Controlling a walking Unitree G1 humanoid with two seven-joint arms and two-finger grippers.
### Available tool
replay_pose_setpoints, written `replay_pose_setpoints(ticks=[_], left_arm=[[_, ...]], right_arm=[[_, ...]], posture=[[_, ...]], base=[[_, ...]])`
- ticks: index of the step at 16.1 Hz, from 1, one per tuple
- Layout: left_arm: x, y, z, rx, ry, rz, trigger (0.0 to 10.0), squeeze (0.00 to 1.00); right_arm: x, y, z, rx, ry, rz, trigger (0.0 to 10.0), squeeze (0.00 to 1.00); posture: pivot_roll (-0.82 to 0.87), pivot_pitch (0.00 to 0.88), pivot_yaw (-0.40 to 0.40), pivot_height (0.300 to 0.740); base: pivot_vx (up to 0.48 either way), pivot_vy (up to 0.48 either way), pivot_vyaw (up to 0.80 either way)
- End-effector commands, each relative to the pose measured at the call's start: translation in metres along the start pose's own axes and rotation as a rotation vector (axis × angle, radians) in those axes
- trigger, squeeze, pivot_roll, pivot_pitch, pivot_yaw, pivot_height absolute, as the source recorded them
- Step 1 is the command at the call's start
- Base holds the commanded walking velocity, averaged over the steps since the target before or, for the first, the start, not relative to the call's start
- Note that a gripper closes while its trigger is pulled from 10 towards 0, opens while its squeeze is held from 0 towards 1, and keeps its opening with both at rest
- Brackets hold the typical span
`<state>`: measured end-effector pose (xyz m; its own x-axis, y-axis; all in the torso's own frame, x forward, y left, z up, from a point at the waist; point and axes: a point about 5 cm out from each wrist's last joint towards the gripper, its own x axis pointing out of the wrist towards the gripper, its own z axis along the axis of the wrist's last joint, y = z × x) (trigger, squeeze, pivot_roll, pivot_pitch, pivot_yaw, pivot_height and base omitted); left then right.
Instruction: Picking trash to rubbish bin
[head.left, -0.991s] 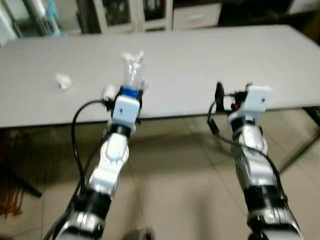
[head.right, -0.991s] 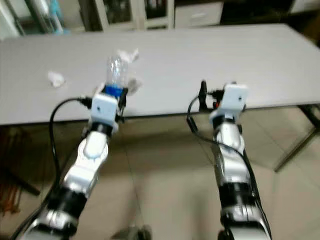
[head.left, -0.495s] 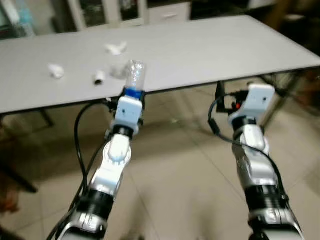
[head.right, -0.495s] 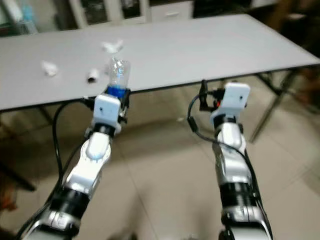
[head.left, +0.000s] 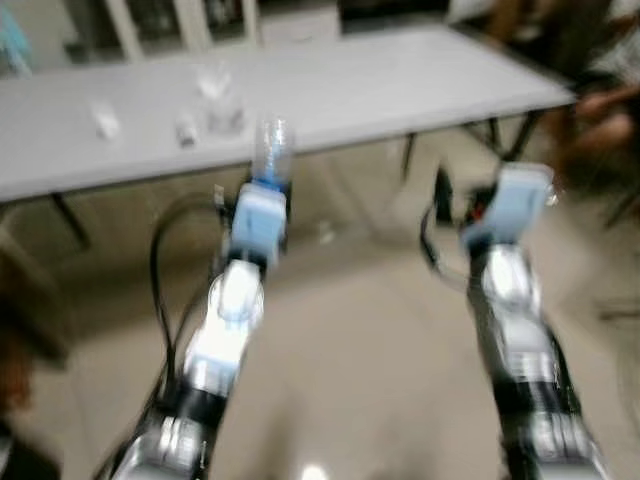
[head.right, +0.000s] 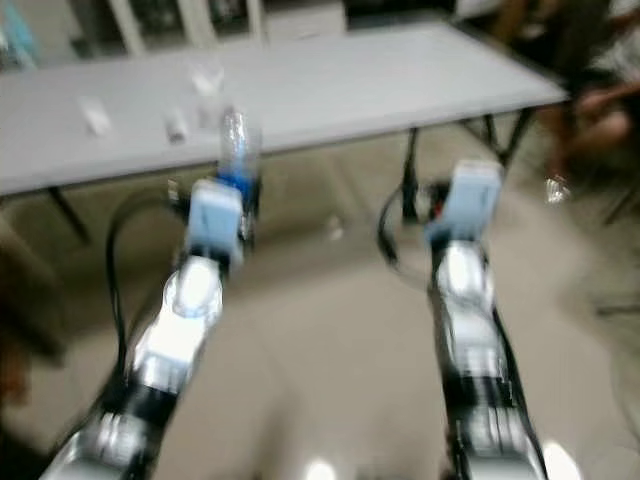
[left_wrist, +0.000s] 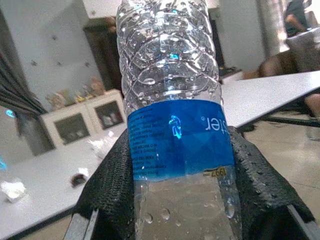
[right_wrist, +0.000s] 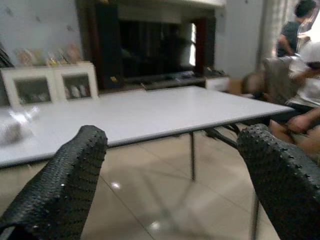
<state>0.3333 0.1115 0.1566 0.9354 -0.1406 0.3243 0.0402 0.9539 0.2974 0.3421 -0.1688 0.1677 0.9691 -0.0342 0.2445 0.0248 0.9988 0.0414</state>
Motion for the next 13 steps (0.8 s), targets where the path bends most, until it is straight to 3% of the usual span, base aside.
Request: replay_pose_setpoints(ticks=[1,13], left_arm=[[0.0002,0.0033,0.0011,0.010,-0.002,0.003,10.0,0.00],[0.0005,0.0005,0.0011,0.011,0.006,-0.014,10.0,0.00]], right_arm=[[0.0024,0.0072,0.0035,-0.015,-0.006,0.028,10.0,0.00],[0.0024,0.0114,-0.0004,-0.028,0.016,0.049,10.0,0.00]], posture=[[-0.05,0.059,0.016,0.740],[-0.05,0.035,0.025,0.740]], base=[[0.000,0.000,0.80],[0.000,0.000,0.80]])
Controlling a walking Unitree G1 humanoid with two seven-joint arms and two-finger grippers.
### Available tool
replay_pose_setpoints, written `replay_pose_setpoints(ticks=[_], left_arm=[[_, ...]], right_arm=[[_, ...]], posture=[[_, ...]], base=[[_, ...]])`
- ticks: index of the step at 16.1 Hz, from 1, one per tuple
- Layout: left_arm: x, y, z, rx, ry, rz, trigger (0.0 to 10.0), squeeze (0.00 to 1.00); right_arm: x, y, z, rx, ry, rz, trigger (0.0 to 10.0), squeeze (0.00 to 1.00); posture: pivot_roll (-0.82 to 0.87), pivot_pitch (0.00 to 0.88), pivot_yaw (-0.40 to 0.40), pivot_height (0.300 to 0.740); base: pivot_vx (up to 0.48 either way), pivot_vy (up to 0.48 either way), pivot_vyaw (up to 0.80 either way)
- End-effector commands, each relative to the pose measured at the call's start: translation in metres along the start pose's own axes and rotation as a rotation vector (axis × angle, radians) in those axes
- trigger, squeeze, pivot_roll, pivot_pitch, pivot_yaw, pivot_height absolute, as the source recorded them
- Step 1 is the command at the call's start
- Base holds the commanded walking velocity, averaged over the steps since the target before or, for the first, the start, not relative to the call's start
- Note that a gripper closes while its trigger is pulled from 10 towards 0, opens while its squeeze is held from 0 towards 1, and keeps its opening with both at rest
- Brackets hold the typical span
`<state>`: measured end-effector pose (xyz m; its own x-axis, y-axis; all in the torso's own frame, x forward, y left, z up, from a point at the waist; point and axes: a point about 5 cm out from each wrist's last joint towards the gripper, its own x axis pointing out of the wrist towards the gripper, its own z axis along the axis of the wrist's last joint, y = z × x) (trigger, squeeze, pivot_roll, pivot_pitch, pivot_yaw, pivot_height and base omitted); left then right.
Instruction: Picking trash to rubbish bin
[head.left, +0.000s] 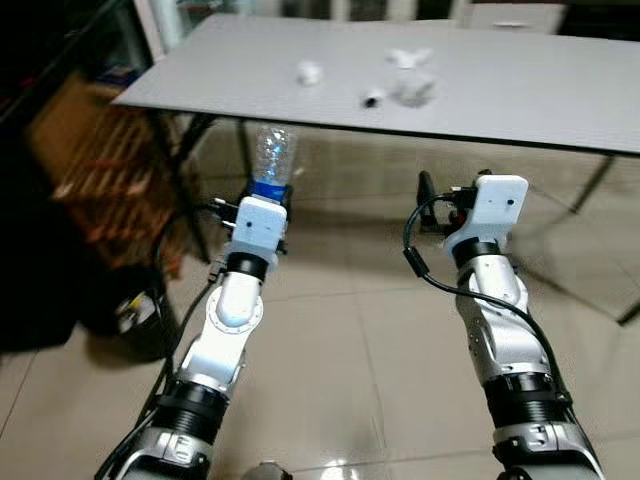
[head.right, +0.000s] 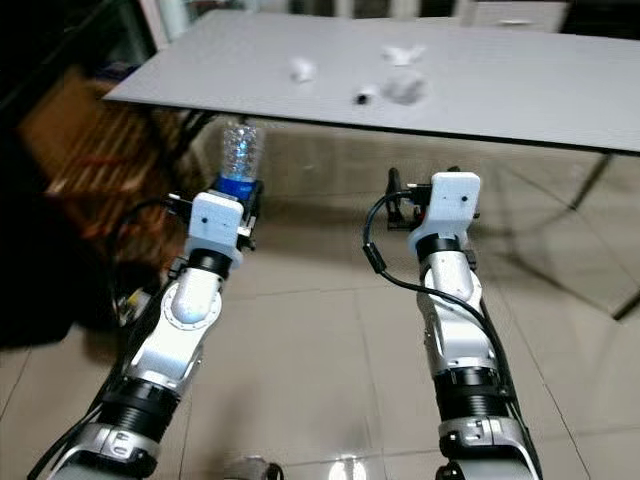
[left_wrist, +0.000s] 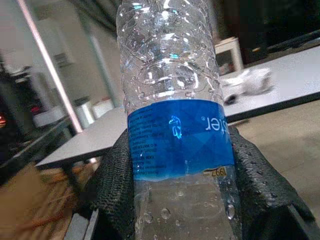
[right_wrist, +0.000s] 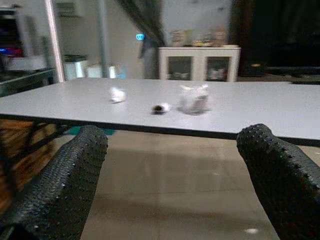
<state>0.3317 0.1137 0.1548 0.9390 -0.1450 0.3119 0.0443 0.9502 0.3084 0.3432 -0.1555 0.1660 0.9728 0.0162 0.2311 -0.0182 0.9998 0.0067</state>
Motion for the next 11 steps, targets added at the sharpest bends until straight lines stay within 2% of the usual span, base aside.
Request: replay_pose_setpoints(ticks=[1,11], left_arm=[[0.0026,-0.0008,0.0026,-0.001,-0.006,-0.006,10.0,0.00],[0.0018,0.0002,0.0001,-0.012,0.008,-0.001,10.0,0.00]], right_arm=[[0.0018,-0.0015,0.0014,-0.003,0.003,0.003,10.0,0.00],[0.0010,0.0008,-0.0013,-0.003,0.017,0.015,10.0,0.00]], posture=[[-0.05,0.033,0.025,0.740],[-0.04,0.048,0.020,0.740]], base=[[0.000,0.000,0.80],[0.000,0.000,0.80]])
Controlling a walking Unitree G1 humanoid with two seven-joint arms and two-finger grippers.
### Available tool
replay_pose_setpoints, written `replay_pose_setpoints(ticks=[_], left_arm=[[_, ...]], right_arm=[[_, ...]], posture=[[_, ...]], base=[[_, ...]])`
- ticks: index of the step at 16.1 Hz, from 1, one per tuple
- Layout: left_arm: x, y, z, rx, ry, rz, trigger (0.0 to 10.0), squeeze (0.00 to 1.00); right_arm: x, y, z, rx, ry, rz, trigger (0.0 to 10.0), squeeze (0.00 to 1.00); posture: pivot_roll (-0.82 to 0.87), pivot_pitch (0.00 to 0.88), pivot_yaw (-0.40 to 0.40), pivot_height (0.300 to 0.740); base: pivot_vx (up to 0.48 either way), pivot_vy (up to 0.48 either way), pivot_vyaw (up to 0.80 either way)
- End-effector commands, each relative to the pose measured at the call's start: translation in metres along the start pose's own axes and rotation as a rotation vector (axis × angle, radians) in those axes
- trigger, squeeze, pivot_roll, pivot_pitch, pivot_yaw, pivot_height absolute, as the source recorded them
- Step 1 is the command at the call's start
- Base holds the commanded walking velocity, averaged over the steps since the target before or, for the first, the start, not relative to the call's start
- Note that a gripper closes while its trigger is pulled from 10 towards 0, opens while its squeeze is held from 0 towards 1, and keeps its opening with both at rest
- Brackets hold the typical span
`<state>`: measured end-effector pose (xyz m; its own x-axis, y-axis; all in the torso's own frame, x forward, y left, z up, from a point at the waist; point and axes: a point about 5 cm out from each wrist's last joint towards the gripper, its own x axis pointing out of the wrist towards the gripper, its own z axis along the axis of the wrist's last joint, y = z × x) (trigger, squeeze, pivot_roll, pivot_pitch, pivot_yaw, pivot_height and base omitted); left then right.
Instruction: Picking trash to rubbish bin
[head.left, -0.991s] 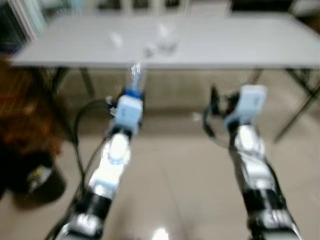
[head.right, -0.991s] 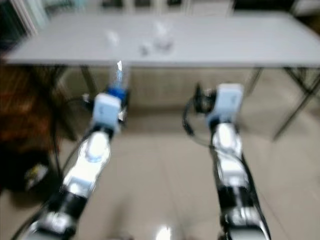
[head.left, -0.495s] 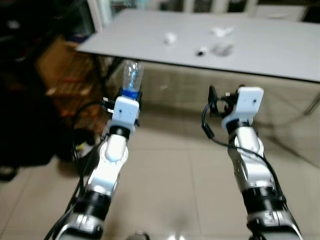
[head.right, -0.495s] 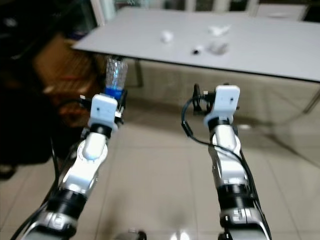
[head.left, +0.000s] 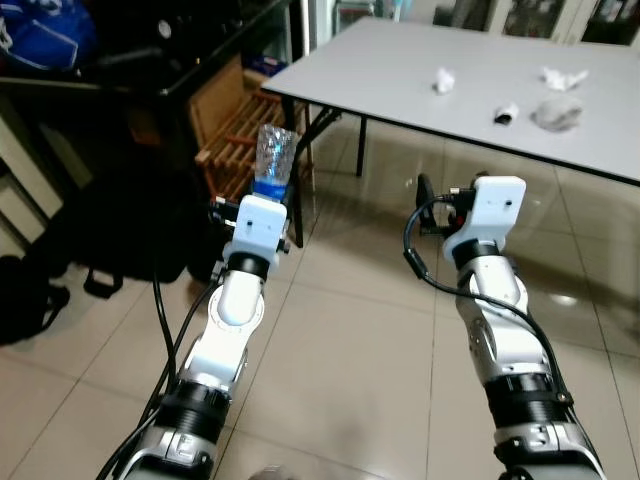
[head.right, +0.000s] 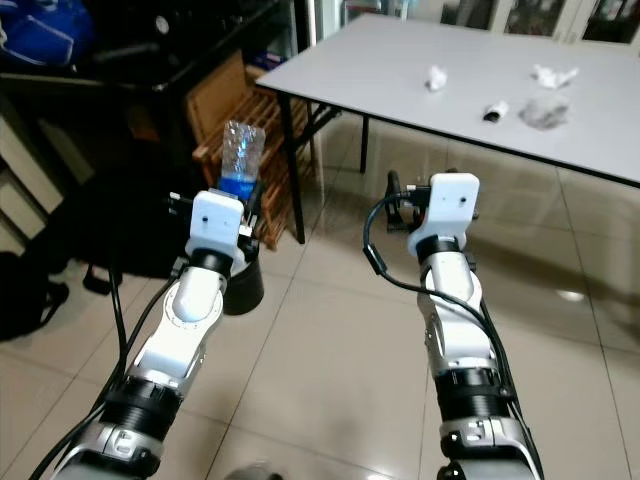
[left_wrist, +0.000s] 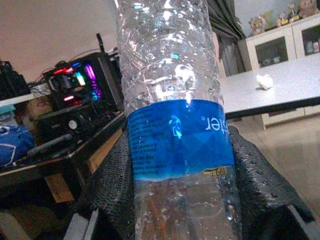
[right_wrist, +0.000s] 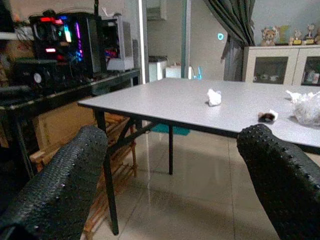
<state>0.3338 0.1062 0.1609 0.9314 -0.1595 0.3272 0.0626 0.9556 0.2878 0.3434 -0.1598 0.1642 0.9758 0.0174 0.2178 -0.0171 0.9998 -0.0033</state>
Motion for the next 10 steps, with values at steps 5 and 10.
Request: replay_pose_setpoints(ticks=[5,10], left_arm=[[-0.003,0.008,-0.014,-0.140,0.092,0.076,10.0,0.00],[-0.006,0.015,-0.033,-0.406,0.209,0.178,10.0,0.00]], right_arm=[[0.003,0.006,0.001,0.053,0.003,0.012,10.0,0.00],[0.004,0.008,-0.001,0.052,0.019,0.017,10.0,0.00]], posture=[[-0.04,0.055,0.016,0.740],[-0.04,0.053,0.015,0.740]], base=[[0.000,0.000,0.32],[0.000,0.000,0.00]])
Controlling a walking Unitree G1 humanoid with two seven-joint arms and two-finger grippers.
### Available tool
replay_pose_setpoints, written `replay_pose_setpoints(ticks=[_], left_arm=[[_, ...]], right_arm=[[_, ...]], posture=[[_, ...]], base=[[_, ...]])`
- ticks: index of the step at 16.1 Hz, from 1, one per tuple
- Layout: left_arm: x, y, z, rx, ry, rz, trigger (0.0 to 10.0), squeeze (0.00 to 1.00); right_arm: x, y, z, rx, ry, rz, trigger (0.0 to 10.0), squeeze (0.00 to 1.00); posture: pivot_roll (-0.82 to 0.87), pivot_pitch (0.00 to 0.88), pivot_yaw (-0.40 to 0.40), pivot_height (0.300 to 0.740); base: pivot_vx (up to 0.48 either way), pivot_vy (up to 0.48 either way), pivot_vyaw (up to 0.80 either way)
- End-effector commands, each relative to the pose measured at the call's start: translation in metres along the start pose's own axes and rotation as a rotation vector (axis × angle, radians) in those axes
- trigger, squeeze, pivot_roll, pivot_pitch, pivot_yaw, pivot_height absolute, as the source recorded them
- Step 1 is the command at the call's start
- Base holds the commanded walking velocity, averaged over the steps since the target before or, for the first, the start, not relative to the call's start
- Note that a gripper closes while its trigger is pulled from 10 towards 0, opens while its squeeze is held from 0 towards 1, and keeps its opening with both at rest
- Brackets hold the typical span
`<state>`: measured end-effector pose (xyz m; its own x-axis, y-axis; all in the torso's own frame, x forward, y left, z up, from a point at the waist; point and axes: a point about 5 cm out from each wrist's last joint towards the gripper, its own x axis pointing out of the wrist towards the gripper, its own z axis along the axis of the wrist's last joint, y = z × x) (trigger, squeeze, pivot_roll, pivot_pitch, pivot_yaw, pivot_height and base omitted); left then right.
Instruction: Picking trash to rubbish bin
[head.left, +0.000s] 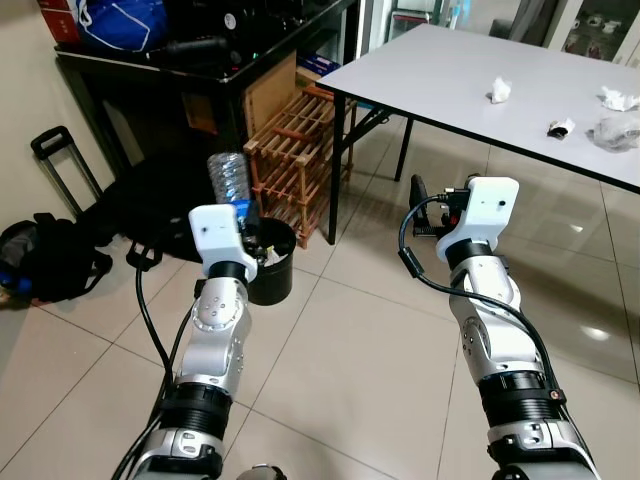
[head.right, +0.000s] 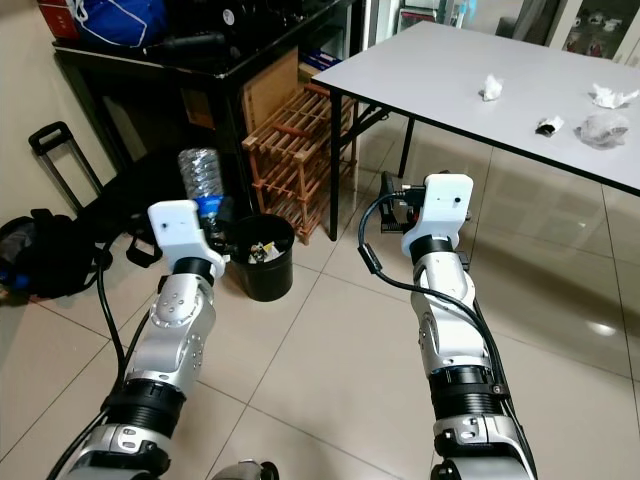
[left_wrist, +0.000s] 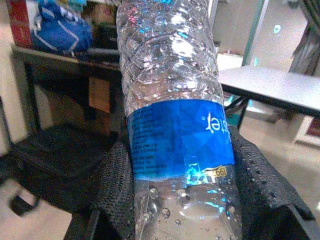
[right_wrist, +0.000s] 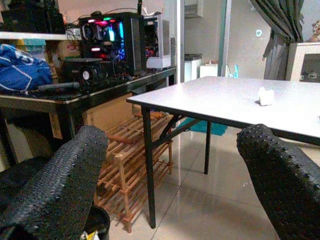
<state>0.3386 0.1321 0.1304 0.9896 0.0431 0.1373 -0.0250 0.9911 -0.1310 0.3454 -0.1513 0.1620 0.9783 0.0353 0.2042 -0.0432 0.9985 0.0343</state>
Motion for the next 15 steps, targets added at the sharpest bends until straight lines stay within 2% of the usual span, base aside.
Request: replay_pose_setpoints(ticks=[1,9,15], left_arm=[[0.0036,-0.0051,0.0051,0.000,-0.011,-0.031,10.0,0.00],[0.0063,-0.0076,0.0028,0.038,0.006,-0.043,10.0,0.00],[0.0062,-0.0084,0.0014,0.057,0.015,-0.043,10.0,0.00]], right_arm=[[0.0027,-0.0003,0.0018,0.013,0.005,-0.001,10.0,0.00],[0.0030,0.0032,-0.0002,0.006,0.016,0.016,10.0,0.00],[0.0016,0.0088,-0.0031,-0.040,0.030,0.057,10.0,0.00]], posture=[[-0.03,0.054,0.014,0.740],[-0.03,0.056,0.013,0.740],[-0.03,0.060,0.014,0.740]], base=[[0.000,0.000,0.00],[0.000,0.000,0.00],[0.203,0.000,0.09]])
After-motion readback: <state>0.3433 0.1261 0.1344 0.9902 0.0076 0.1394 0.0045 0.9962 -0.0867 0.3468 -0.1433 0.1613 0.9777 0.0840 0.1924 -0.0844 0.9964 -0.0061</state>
